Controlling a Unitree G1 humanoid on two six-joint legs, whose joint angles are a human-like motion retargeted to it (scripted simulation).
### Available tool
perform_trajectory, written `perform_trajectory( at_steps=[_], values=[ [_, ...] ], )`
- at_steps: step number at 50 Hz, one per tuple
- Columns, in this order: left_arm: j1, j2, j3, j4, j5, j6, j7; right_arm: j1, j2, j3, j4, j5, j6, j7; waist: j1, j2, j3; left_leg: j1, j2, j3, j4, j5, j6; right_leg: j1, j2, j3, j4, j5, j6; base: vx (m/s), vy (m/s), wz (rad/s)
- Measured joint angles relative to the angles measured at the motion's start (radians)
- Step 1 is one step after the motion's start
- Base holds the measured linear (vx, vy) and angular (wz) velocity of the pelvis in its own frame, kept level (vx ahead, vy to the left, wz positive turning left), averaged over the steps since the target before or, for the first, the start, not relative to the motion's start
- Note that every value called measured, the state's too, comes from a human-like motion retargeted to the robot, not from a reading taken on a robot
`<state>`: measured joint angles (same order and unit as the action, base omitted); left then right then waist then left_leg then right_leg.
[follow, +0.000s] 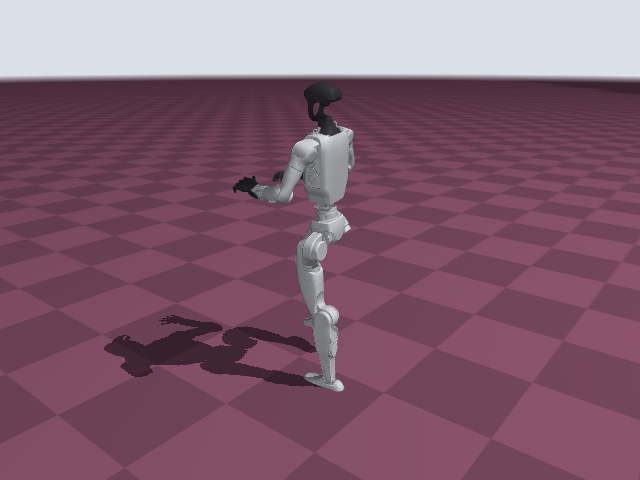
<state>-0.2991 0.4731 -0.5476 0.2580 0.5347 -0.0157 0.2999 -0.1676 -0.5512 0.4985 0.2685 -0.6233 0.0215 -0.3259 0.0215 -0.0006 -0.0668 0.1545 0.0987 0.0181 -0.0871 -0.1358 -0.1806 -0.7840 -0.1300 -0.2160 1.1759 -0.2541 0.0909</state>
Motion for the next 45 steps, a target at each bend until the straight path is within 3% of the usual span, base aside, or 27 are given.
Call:
perform_trajectory(
  at_steps=[2,3,5,7,10,12,15,19,27,31,33,35,40,45],
  values=[
    [0.016,0.011,0.019,-0.02,-0.028,-0.022,-0.013,0.047,-0.018,-0.032,-0.026,0.015,-0.003,0.007,-0.009,-0.017,0.008,0.039,-0.043,-0.037,0.009,-0.023,-0.022,0.256,-0.032,-0.044,-0.346,0.015,0.016,0.45,-0.04,1.18],
    [0.027,0.035,0.042,-0.05,-0.062,-0.043,-0.029,0.084,-0.037,-0.066,-0.07,0.027,-0.006,0.02,-0.027,0.001,0.09,0.136,-0.03,-0.067,0.02,-0.045,-0.04,0.498,-0.005,-0.094,-0.582,0.051,0.026,0.48,-0.1,1.1],
    [0.055,0.065,0.089,-0.081,-0.084,-0.056,-0.015,0.094,-0.048,-0.077,-0.089,0.032,0.0,0.025,-0.004,-0.008,0.141,0.209,-0.069,-0.058,0.058,-0.085,-0.046,0.741,0.029,-0.053,-0.914,0.152,0.042,0.46,-0.16,-0.25],
    [0.112,0.078,0.149,-0.085,-0.079,-0.049,-0.005,0.058,-0.043,-0.048,-0.067,0.021,0.012,0.038,0.045,0.002,0.146,0.214,-0.097,0.013,0.132,-0.115,-0.028,0.805,0.052,0.047,-1.039,0.245,0.046,0.39,-0.16,-1.86],
    [0.247,0.059,0.25,-0.072,-0.106,-0.026,-0.016,-0.01,-0.022,0.002,-0.027,-0.022,0.027,0.075,0.087,0.045,0.154,0.155,-0.105,0.149,0.339,-0.084,-0.002,0.786,0.065,0.164,-1.005,0.289,0.078,0.3,-0.13,-2.23],
    [0.262,0.07,0.229,-0.032,-0.161,-0.041,-0.004,-0.09,0.001,0.025,-0.011,0.061,-0.039,0.091,0.089,0.005,0.175,0.008,-0.124,0.208,0.619,-0.023,0.016,0.75,0.022,0.211,-0.942,0.252,0.157,0.24,-0.15,-1.57],
    [0.249,0.114,0.148,-0.021,-0.219,-0.031,0.036,-0.15,0.013,0.03,-0.049,0.108,-0.039,0.057,0.047,-0.012,0.203,-0.269,-0.084,0.24,1.081,0.011,0.016,0.767,-0.008,0.245,-0.974,0.24,0.122,0.2,-0.11,-0.48],
    [0.141,0.14,0.025,0.022,-0.156,-0.011,0.052,-0.12,0.003,-0.018,-0.108,0.122,-0.012,0.036,0.032,-0.035,0.243,-0.62,-0.019,0.257,1.586,-0.161,0.079,0.776,-0.045,0.249,-0.936,0.205,0.113,0.18,-0.06,0.09],
    [-0.035,-0.008,-0.04,0.236,-0.11,0.022,0.085,-0.01,-0.025,-0.055,-0.121,0.158,0.045,0.07,0.092,-0.186,0.331,-1.316,-0.009,0.287,2.169,-0.309,0.043,0.818,-0.174,0.276,-0.945,0.181,0.156,0.18,-0.02,-0.08],
    [-0.058,-0.004,0.011,0.142,-0.114,0.004,0.151,0.041,-0.035,-0.045,-0.118,0.09,0.067,0.123,0.114,-0.211,0.418,-1.462,-0.014,0.278,2.241,-0.321,0.005,0.98,-0.206,0.266,-1.067,0.25,0.154,0.26,0.02,-0.23],
    [-0.059,0.021,0.055,0.054,-0.128,-0.011,0.123,0.062,-0.054,-0.065,-0.136,0.104,0.05,0.129,0.179,-0.22,0.451,-1.491,0.033,0.249,2.259,-0.315,-0.043,0.976,-0.201,0.306,-1.004,0.213,0.168,0.29,-0.03,-1.17],
    [-0.058,0.038,0.064,0.001,-0.143,-0.01,0.081,0.082,-0.065,-0.077,-0.145,0.118,0.045,0.143,0.213,-0.221,0.454,-1.5,0.061,0.233,2.246,-0.308,-0.045,0.971,-0.197,0.329,-0.97,0.189,0.171,0.28,0.02,-0.76],
    [-0.019,0.058,0.013,0.005,-0.126,0.01,0.032,0.105,-0.059,-0.077,-0.16,0.13,0.049,0.156,0.21,-0.213,0.393,-1.4,0.04,0.216,2.085,-0.272,-0.023,0.992,-0.186,0.332,-0.987,0.163,0.171,0.27,0.11,-0.12],
    [0.055,0.075,0.031,0.007,-0.145,0.003,0.005,0.083,-0.031,-0.064,-0.166,0.093,0.067,0.16,0.176,-0.173,0.294,-1.117,0.006,0.173,1.705,-0.252,-0.021,1.024,-0.131,0.341,-1.09,0.182,0.153,0.3,0.11,-0.13]
  ],
)
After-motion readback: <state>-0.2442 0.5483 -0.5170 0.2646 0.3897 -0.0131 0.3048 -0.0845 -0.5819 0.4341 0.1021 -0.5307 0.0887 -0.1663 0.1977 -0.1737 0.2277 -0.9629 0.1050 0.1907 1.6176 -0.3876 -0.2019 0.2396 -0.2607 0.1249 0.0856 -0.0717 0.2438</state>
